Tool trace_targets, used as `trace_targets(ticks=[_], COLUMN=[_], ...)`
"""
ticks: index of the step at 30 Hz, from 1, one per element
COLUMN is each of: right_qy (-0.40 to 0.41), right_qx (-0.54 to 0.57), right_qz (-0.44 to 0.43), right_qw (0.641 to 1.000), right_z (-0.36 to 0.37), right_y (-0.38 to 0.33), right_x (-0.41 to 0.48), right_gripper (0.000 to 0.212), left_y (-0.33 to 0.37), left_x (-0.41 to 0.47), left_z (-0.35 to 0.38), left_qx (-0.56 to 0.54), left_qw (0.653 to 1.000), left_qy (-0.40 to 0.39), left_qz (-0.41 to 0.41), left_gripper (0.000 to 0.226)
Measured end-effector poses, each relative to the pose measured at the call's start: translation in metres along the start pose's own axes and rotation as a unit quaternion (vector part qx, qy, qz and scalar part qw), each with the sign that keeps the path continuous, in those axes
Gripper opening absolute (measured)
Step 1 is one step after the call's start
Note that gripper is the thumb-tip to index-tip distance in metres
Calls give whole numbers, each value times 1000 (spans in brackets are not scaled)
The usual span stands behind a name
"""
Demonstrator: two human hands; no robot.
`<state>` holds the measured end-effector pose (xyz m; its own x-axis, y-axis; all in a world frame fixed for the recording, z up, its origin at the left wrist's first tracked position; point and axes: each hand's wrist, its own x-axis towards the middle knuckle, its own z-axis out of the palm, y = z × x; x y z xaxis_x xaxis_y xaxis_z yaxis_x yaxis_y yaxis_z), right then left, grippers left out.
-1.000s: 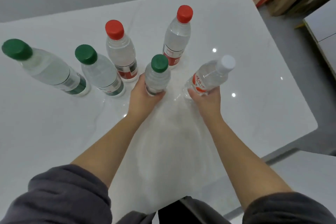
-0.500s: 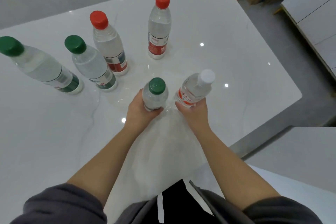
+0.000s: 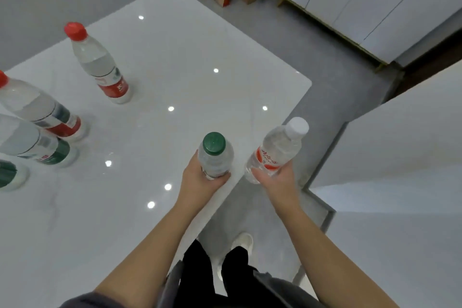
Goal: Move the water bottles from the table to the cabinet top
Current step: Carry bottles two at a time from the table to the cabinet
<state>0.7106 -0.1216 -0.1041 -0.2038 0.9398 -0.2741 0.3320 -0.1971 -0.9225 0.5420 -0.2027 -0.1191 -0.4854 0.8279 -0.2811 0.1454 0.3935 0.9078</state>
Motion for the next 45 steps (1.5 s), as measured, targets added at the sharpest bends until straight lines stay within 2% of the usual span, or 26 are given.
trace_targets(ticks=[8, 15, 20, 27, 38, 45], right_qy=[122, 202, 242, 285, 319, 336], right_qx=[19, 60, 120, 127, 151, 142], right_qz=[-2, -41, -89, -172, -276, -314], right_qw=[992, 977, 959, 935, 894, 877], right_z=[-153, -227, -247, -286, -316, -327], right_y=[11, -7, -40, -116, -235, -290], right_x=[-21, -37, -40, -35, -35, -45], right_gripper=[64, 54, 54, 46, 46, 48], left_y=[72, 143, 212, 296, 416, 471], left_x=[-26, -39, -38, -32, -13, -16], left_z=[135, 191, 201, 198, 166, 146], left_qx=[-24, -37, -62, -100, -110, -105], left_qw=[993, 981, 963, 928, 903, 897], left_qy=[-90, -133, -175, -228, -213, -229], left_qz=[67, 133, 194, 277, 355, 363], left_gripper=[43, 52, 46, 51, 53, 54])
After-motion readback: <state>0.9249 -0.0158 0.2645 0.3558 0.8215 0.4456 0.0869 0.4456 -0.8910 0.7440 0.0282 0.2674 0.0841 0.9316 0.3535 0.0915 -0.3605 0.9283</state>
